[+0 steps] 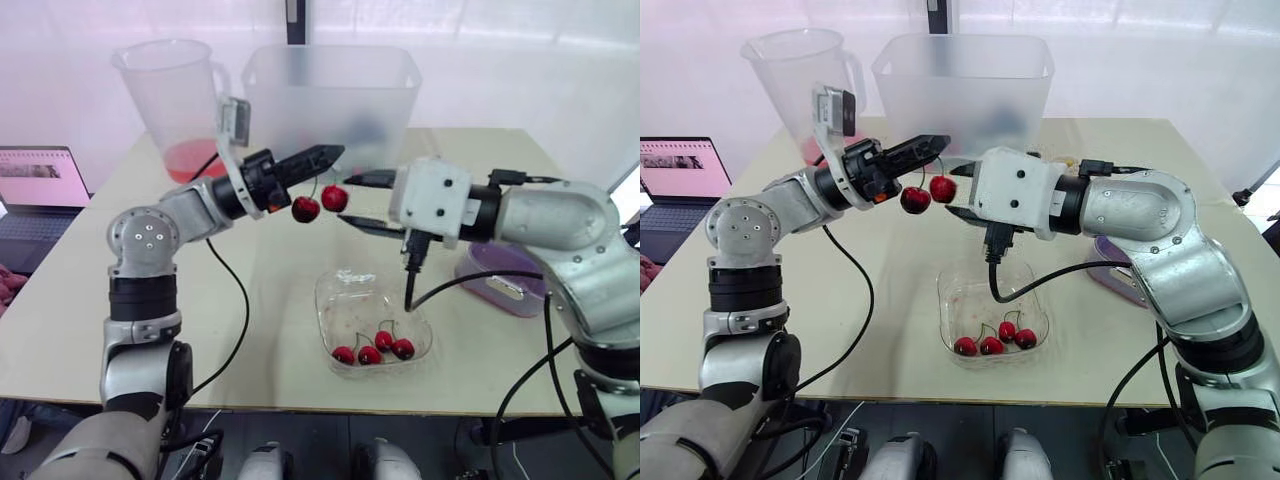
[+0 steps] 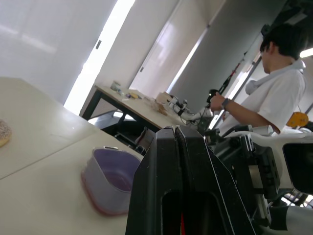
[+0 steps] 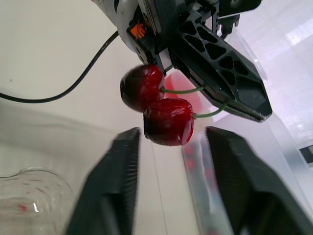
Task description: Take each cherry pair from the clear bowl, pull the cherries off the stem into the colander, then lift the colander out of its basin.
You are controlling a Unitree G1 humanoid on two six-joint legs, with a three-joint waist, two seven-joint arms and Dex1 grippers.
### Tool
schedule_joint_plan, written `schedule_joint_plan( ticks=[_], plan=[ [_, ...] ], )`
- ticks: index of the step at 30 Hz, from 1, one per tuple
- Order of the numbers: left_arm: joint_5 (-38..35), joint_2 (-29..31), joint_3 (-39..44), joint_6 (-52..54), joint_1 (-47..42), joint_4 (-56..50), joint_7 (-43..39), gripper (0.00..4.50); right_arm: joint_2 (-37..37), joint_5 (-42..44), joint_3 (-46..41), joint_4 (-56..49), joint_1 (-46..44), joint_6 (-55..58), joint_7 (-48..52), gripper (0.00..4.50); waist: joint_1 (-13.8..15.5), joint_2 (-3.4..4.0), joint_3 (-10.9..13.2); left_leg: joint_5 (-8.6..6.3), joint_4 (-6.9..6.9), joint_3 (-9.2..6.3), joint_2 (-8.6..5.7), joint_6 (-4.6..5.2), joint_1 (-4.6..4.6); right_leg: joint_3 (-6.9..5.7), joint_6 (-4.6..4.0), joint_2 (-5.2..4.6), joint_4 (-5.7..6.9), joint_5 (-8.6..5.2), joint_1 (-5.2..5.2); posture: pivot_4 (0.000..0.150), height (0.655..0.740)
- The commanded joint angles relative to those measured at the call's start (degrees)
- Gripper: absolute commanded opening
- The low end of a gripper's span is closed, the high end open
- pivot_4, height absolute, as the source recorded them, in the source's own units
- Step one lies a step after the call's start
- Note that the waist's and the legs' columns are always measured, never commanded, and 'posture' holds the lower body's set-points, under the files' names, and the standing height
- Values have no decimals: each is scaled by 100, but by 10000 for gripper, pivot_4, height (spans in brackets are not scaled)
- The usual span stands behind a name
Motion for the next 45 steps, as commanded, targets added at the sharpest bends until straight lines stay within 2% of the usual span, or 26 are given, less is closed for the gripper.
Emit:
schedule_joint_plan(
  ticks=[1,2,4,6,7,10,12,14,18,25,34,37,41,45],
  plan=[
    [30,82,66,-113,-78,-127,-116,0,-295,440,-664,-54,73,361,188,40259,10,0,0,0,0,0,0,0,0,0,0,0,0,0,0,1500,6886],
    [42,48,104,-192,-86,-116,-82,0,-452,645,-936,-13,169,587,300,44681,16,-1,1,0,0,0,0,0,0,0,0,-1,-1,0,0,1500,6886],
    [-137,-49,252,-244,-127,-111,-28,0,-653,1045,-1476,182,274,1112,350,44681,22,-3,1,0,0,-3,-5,1,-1,-4,0,-6,-5,0,5,1500,6886],
    [-148,-20,223,-259,-85,-241,-165,0,-484,1818,-2153,415,231,1899,173,44681,7,-3,2,-1,1,-1,-9,2,-2,-4,2,-14,-6,1,6,1500,6886],
    [-124,0,191,-262,-56,-286,-226,0,-335,2157,-2437,517,211,2214,51,44681,3,-3,2,-1,2,-1,-9,2,-1,-4,3,-14,-6,2,6,1500,6886],
    [-74,-46,115,-267,-28,-279,-305,0,876,3444,-3432,985,41,2673,-863,44681,-41,-3,1,-1,-3,1,6,1,9,-4,2,-10,-5,3,10,1500,6886],
    [-84,-99,64,-257,-32,-316,-358,0,1110,4303,-3645,1156,89,3302,-996,44681,-19,8,6,3,-6,1,8,-6,15,-4,1,-10,1,3,12,1500,6886],
    [-107,-133,15,-238,-22,-363,-384,0,1244,5025,-3674,1107,283,3585,-1129,44681,4,11,7,4,-9,-1,8,-7,13,-5,1,-8,0,3,11,1500,6886],
    [-154,-190,-92,-167,40,-506,-429,0,1515,5601,-3215,898,648,3872,-1825,44681,3,11,7,2,-9,-1,-1,-4,9,-4,1,-9,-4,3,12,1500,6886],
    [-135,-313,-159,-161,76,-615,-382,0,1732,6726,-2952,873,709,3459,-2904,44681,2,11,7,1,-6,-2,-5,-2,8,-3,1,-6,-2,3,11,1500,6886],
    [-207,-402,-184,-108,73,-700,-322,0,1590,7347,-2239,866,799,3059,-3851,44681,-4,10,7,-3,-6,-1,-4,6,8,-3,2,-3,-3,3,11,1500,6886],
    [-277,-454,-195,-71,41,-750,-259,0,1600,7484,-2084,866,809,2874,-4074,35950,0,10,7,-5,-6,-1,-4,10,7,-2,2,-3,-4,3,11,1500,6886],
    [-323,-464,-190,-33,49,-771,-225,0,1542,7548,-1964,869,806,2661,-4205,16561,-2,10,7,-6,-6,0,-4,12,6,-2,2,-3,-5,3,11,1500,6886],
    [-355,-452,-198,-28,51,-771,-214,0,1469,7697,-1922,906,790,2488,-4280,16561,-1,10,7,-9,-6,-1,-4,17,6,-2,2,-1,-5,3,10,1500,6886]
  ],
)
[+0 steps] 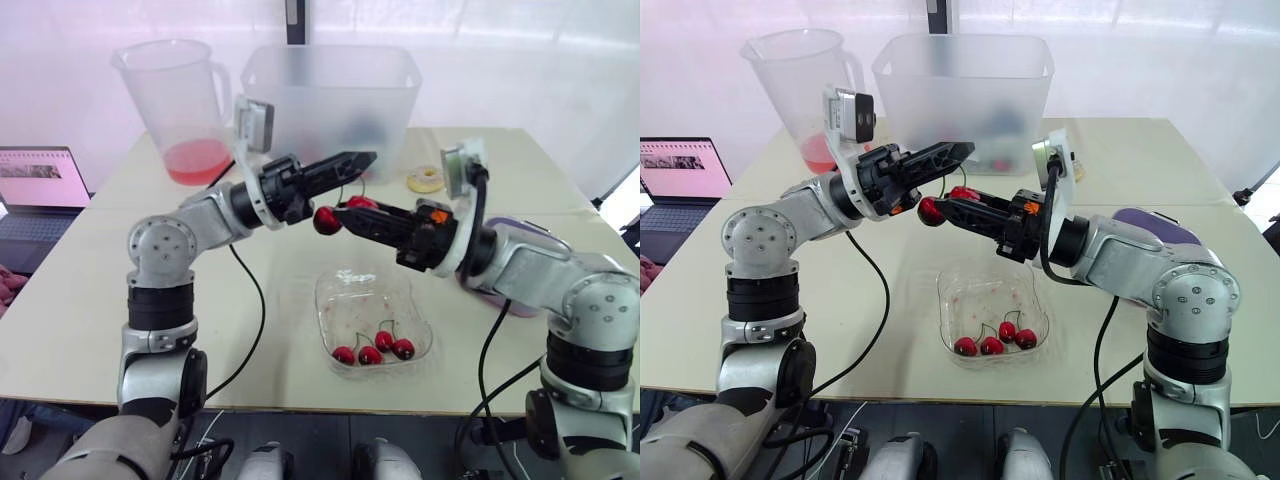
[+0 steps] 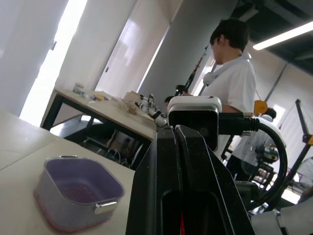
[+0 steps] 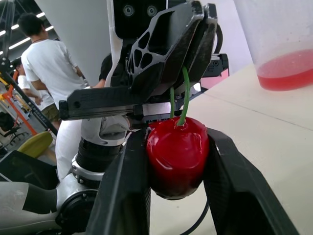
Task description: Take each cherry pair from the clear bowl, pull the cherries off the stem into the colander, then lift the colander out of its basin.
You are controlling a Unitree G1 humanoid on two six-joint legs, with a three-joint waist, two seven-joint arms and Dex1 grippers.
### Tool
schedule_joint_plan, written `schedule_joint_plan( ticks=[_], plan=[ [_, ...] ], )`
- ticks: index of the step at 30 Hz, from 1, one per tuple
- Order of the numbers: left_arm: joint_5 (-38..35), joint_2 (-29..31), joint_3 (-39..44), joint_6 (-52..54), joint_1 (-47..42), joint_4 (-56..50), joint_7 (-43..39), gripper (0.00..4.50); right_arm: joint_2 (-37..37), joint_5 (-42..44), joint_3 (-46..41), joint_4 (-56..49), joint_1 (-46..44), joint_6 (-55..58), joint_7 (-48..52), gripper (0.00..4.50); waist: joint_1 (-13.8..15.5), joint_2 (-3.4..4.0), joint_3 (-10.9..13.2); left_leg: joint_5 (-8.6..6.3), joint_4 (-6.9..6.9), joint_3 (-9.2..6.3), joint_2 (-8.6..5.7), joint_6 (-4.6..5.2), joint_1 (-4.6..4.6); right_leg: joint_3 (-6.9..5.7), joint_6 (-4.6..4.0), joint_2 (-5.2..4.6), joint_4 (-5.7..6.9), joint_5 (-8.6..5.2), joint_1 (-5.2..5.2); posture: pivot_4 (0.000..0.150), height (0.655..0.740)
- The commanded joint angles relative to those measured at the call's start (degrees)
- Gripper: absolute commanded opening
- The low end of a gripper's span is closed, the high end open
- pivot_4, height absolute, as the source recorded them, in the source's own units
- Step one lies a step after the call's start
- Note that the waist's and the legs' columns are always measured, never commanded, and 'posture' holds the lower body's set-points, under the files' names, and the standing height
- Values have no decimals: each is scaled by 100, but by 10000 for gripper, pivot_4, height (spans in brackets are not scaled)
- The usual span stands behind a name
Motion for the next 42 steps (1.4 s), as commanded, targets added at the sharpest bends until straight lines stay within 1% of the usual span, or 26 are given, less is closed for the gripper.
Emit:
schedule_joint_plan(
  ticks=[1,8,11,12,13,19,22,26,31,35,38,42],
  plan=[
    [-114,31,-7,5,-84,-176,1,0,-121,239,-52,-92,-50,-243,-38,16561,2,0,0,-4,0,0,0,6,0,0,0,0,0,0,0,1500,6886],
    [-94,33,-11,-27,-80,-167,0,0,-359,381,2,-89,76,-355,14,16561,4,0,0,-9,0,0,0,17,0,0,0,1,-1,0,0,1500,6886],
    [-97,34,-13,-40,-78,-170,16,0,-470,441,32,-95,124,-384,72,7818,3,-1,0,-12,0,0,0,22,0,0,0,1,-1,0,0,1500,6886],
    [-95,34,-14,-43,-77,-172,21,0,-502,451,34,-98,143,-393,101,5677,2,-1,1,-13,0,0,1,22,0,0,0,2,-1,0,0,1500,6886],
    [-94,35,-14,-45,-78,-169,23,0,-535,452,42,-102,157,-398,136,5213,3,-1,1,-13,0,0,1,23,0,0,0,2,-1,0,0,1500,6886],
    [-77,14,-52,-60,-54,-160,23,0,-715,405,157,-80,164,-392,354,5211,3,-1,1,-13,0,0,1,24,0,0,0,2,-2,0,0,1500,6886],
    [-28,21,-46,-121,-77,-144,12,0,-902,364,129,11,306,-326,485,5211,13,-2,1,-14,0,0,1,24,-1,0,0,2,-3,0,0,1500,6886],
    [147,29,-37,-364,-107,-66,-57,0,-1345,199,66,116,717,-161,807,5211,12,-6,3,-16,1,0,0,28,-4,0,0,1,-7,0,0,1500,6886],
    [194,43,-93,-413,-128,-36,-155,0,-1456,260,32,179,984,-154,1029,5211,1,-6,4,-20,0,1,5,35,-3,0,0,5,-8,0,0,1500,6886],
    [208,30,-81,-402,-121,-59,-159,0,-1631,130,-157,248,1132,-194,1263,5211,15,-7,5,-20,0,0,7,35,-4,0,0,8,-8,0,0,1500,6886],
    [255,29,-79,-422,-84,-91,-144,0,-2083,-514,-540,725,1083,-353,1544,5211,28,-8,5,-20,3,0,3,36,-6,0,0,4,-9,0,0,1500,6886],
    [523,107,-173,-624,106,-250,-289,0,-2988,-2166,-591,1699,968,-804,1809,5211,18,-9,6,-25,4,7,-4,45,-8,1,0,-4,-13,0,0,1500,6886]
  ],
)
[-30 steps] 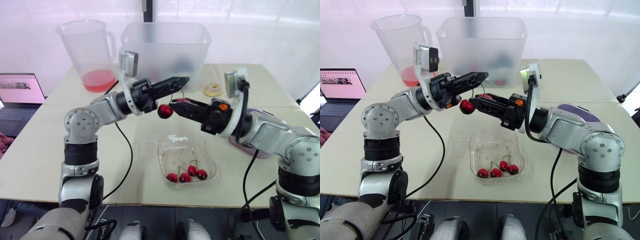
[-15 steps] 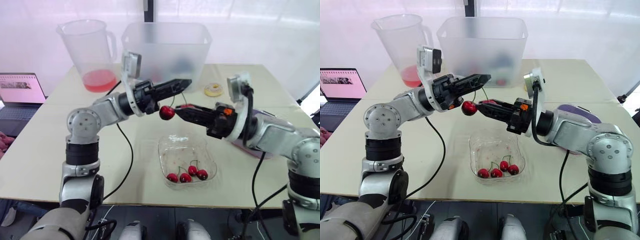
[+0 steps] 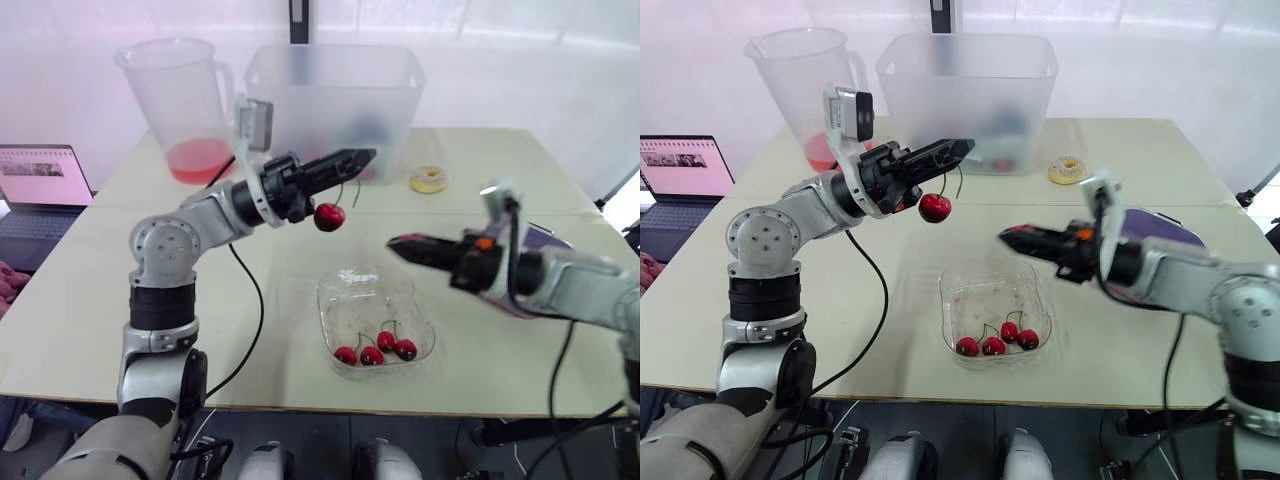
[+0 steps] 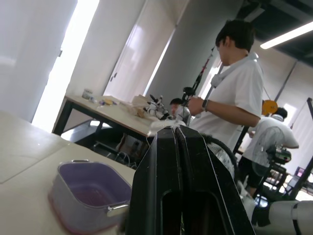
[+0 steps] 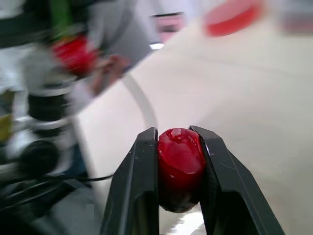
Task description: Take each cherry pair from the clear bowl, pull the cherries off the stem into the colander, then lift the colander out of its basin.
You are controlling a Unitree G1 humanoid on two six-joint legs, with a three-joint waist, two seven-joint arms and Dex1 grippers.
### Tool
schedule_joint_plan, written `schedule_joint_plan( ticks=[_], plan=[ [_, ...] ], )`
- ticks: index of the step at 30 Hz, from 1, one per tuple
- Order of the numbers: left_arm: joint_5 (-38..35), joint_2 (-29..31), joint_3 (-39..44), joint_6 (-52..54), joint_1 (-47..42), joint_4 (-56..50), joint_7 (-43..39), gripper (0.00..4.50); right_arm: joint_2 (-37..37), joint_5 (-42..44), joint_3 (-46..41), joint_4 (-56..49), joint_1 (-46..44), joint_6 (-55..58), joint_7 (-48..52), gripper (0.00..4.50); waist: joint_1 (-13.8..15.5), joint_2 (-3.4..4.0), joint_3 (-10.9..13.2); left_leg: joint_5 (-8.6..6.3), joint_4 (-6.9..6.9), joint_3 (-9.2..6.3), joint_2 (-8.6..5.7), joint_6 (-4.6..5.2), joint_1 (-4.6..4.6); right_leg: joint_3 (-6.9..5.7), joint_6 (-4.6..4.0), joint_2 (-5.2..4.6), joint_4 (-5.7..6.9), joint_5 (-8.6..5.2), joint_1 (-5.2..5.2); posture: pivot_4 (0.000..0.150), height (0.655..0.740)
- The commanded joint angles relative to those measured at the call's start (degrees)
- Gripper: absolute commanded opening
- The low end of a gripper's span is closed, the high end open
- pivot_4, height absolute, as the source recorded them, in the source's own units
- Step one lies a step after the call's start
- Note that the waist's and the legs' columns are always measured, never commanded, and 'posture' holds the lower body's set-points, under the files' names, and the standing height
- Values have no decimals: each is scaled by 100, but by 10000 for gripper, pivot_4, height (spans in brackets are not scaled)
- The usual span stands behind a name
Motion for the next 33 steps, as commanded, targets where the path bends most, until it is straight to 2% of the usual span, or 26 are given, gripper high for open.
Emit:
schedule_joint_plan(
  ticks=[1,4,8,13,15,17,21,22,28,33],
  plan=[
    [160,105,-83,-213,84,-264,-155,0,-657,-1434,-142,736,-123,-561,296,5211,-6,0,1,0,-1,-1,1,1,0,0,0,1,-2,0,0,1500,6886],
    [228,137,-102,-288,156,-327,-197,0,-1006,-2350,-21,1320,-36,-921,616,5211,-7,0,1,0,-5,2,3,1,0,0,0,3,-3,0,-1,1500,6886],
    [380,174,-189,-402,318,-476,-246,0,-941,-3248,164,1807,311,-1206,841,5211,-10,0,1,15,-4,3,8,-27,1,0,1,4,-4,0,-1,1500,6886],
    [385,180,-254,-402,434,-619,-231,0,-498,-3503,87,2027,274,-1055,926,5211,-14,12,8,21,-4,6,9,-38,3,0,1,2,-2,0,-1,1500,6886],
    [308,225,-274,-270,454,-668,-236,0,-430,-3693,110,2121,249,-1044,913,15223,-8,12,8,22,-4,4,9,-40,3,-1,1,3,-2,0,-1,1500,6886],
    [255,263,-286,-186,473,-707,-246,0,-412,-3829,136,2135,228,-1016,972,22790,7,12,8,22,-4,4,8,-40,2,-1,1,0,-2,0,-1,1500,6886],
    [191,308,-249,-130,525,-766,-204,0,-496,-3968,75,1927,50,-936,1138,42293,-5,13,9,22,-2,4,5,-40,1,-1,1,-2,-3,0,-1,1500,6886],
    [208,303,-238,-152,517,-748,-191,0,-531,-4029,81,1866,7,-945,1167,44332,-7,13,9,22,-1,4,5,-40,1,-1,1,-2,-3,0,-1,1500,6886],
    [222,112,-187,-284,453,-690,-57,0,-582,-3713,-217,1072,-403,-336,1269,44332,-4,14,9,23,-2,2,7,-42,1,-1,1,0,-3,0,-1,1500,6886],
    [170,48,-208,-208,329,-552,-41,0,-120,-2421,-715,252,-887,358,1551,44332,-4,13,10,24,-2,-1,7,-43,1,-2,1,0,-3,0,0,1500,6886]
  ],
)
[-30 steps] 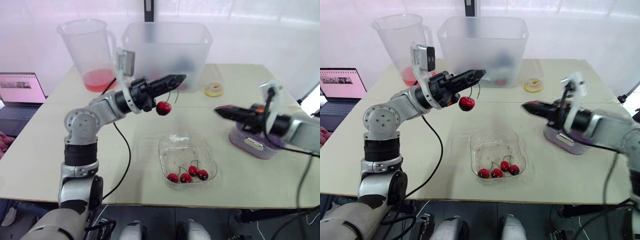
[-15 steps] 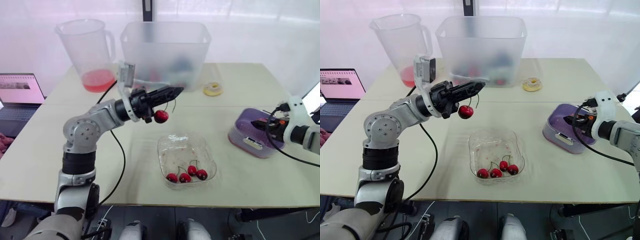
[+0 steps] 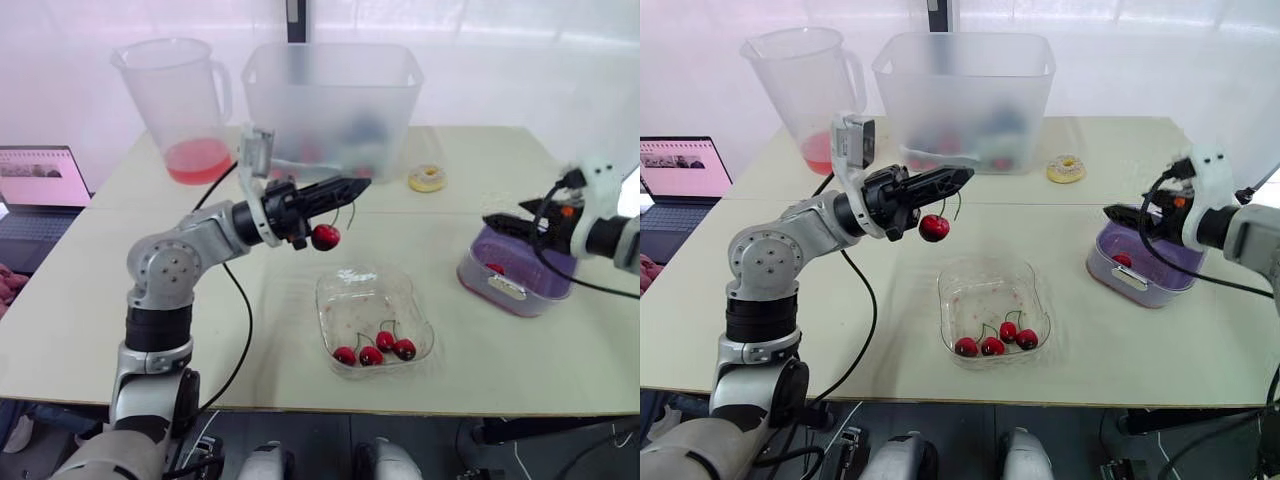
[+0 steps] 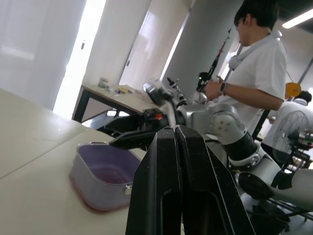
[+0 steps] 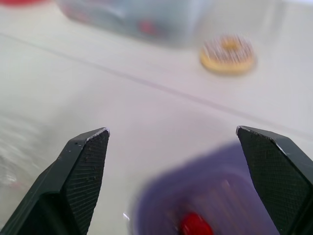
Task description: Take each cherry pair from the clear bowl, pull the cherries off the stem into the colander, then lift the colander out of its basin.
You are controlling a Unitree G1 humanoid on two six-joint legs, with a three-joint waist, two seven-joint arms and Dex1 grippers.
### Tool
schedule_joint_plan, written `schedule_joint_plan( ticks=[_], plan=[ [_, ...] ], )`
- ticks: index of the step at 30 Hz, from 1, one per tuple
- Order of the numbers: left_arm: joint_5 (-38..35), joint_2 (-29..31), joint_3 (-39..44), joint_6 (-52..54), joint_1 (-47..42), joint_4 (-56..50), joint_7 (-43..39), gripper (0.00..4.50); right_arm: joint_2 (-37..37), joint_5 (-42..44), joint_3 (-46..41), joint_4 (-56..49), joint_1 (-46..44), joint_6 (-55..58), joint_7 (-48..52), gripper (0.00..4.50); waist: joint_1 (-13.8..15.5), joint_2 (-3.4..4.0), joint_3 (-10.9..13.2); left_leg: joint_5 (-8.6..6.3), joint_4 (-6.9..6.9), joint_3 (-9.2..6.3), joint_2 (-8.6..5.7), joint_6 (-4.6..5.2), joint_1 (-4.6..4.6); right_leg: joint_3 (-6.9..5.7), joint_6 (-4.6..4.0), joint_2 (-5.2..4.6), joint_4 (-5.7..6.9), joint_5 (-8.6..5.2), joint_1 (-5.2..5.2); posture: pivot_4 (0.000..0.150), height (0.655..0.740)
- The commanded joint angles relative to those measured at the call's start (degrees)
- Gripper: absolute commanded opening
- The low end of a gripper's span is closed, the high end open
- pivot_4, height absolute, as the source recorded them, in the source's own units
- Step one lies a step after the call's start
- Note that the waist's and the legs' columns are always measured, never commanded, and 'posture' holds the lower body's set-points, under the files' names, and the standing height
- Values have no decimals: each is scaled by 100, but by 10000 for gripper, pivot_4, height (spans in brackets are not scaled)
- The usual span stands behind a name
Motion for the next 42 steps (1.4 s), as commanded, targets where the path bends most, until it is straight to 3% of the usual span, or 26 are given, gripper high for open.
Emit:
schedule_joint_plan(
  ticks=[1,8,12,19,24,35,39,42],
  plan=[
    [-174,-29,59,-14,-196,-29,-41,0,427,1160,-374,-956,-168,321,280,44332,-1,-2,1,0,0,0,0,0,0,0,0,0,0,0,0,1500,6886],
    [-301,-80,51,43,-272,-21,-55,0,2352,2821,369,-2329,85,397,-655,44332,-8,-3,2,1,2,-4,3,-3,2,-2,0,0,2,0,3,1500,6886],
    [-359,-63,35,101,-278,-54,-52,0,2980,2795,720,-2371,22,189,-1183,44332,-2,0,3,2,2,-7,-3,-4,1,-2,0,-2,3,0,3,1500,6886],
    [-379,-63,32,137,-286,-80,-25,0,3372,2764,1023,-2262,2,-75,-1499,44332,-12,0,3,2,3,-6,-6,-3,1,-1,1,0,4,1,3,1500,6886],
    [-331,-42,1,118,-267,-93,-57,0,3347,2832,1053,-2287,75,-145,-1543,22794,-12,0,3,1,2,-7,-5,-1,1,-1,1,1,4,1,3,1500,6886],
    [-303,-46,-26,87,-246,-101,-94,0,3306,3022,1099,-2360,164,-130,-1641,22794,-15,0,3,-1,2,-6,-5,2,1,-1,1,3,4,1,3,1500,6886],
    [-239,-40,-49,51,-205,-88,-119,0,3291,3118,1098,-2369,147,-141,-1720,10431,-14,0,3,-2,2,-7,-5,4,1,-1,1,3,4,1,2,1500,6886],
    [-218,-37,-48,41,-197,-84,-127,0,3270,3242,1086,-2358,137,-109,-1845,10431,-14,0,3,-2,2,-7,-5,3,1,-1,1,3,5,1,2,1500,6886]
  ],
)
